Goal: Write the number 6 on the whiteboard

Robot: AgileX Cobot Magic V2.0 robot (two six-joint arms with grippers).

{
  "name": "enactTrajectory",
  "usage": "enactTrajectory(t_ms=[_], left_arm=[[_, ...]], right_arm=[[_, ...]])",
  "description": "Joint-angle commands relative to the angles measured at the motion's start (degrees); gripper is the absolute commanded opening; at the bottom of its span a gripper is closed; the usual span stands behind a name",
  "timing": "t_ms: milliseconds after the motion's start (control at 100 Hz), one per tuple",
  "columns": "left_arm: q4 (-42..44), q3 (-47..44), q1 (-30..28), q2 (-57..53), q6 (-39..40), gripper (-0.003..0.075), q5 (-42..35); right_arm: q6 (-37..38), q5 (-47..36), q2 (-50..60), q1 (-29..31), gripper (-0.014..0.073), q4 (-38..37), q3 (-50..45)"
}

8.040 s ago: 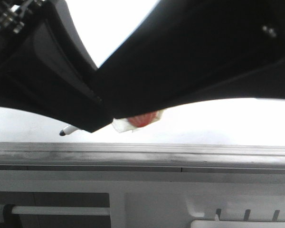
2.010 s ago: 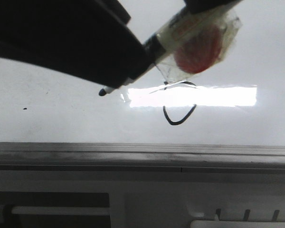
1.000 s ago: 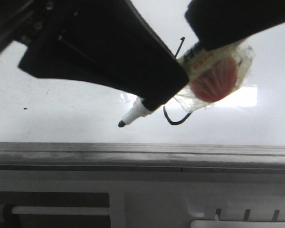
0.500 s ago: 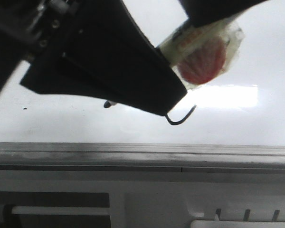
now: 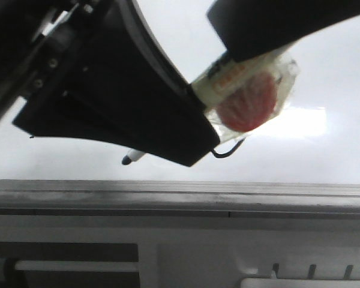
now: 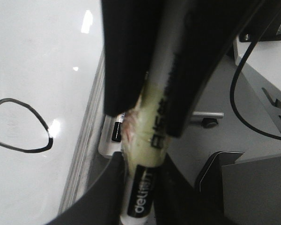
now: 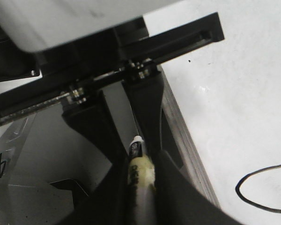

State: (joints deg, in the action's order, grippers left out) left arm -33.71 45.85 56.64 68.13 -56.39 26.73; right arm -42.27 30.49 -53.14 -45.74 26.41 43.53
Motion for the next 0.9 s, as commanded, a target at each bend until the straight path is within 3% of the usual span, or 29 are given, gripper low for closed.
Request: enactTrajectory(t_ms=[0, 120, 310, 400, 510, 580, 630, 740, 890], left_arm=[[-4.12, 1.98, 0.09, -1.36, 2.79, -0.0012, -4.39], [-4.12, 1.98, 0.09, -1.36, 2.79, -0.0012, -4.39], [-3.92, 1.98, -0.02, -1.36, 2.79, -0.0012, -4.04], [-3.92, 1.98, -1.18, -1.36, 4.71, -0.0012, -2.78], [-4.19, 1.01, -4.52, -1.71, 8.94, -0.0012, -2.71], [-6.15, -0.23, -6.97, -2.38, 11.34, -0.0013, -5.00], [-9.16, -1.32, -8.63, -3.03, 12.73, -0.0013, -7.86], [-18.00, -3.27, -10.78, -3.33, 13.02, -0.0013, -16.70], [-24.76, -4.06, -10.56, -1.52, 13.02, -0.0013, -27.55]], right_arm=[[-0.40, -3.43, 0.05, -0.05, -0.0055, 0.12, 1.63], [-0.40, -3.98, 0.05, -0.05, 0.0038, 0.12, 1.63], [-0.40, -6.00, 1.44, 0.06, 0.0470, 0.12, 1.63], [-0.40, -6.01, 4.14, 1.20, 0.0530, 0.12, 1.63], [-0.29, -5.88, 9.09, 4.24, 0.0489, 0.12, 1.63], [0.31, -5.88, 12.65, 7.17, 0.0402, 0.12, 1.63], [1.59, -5.88, 15.09, 9.72, 0.0297, 0.12, 1.63], [2.74, -4.75, 19.60, 14.09, -0.0062, 0.12, 1.51], [2.91, -1.59, 22.12, 18.16, -0.0064, 0.12, 1.29]])
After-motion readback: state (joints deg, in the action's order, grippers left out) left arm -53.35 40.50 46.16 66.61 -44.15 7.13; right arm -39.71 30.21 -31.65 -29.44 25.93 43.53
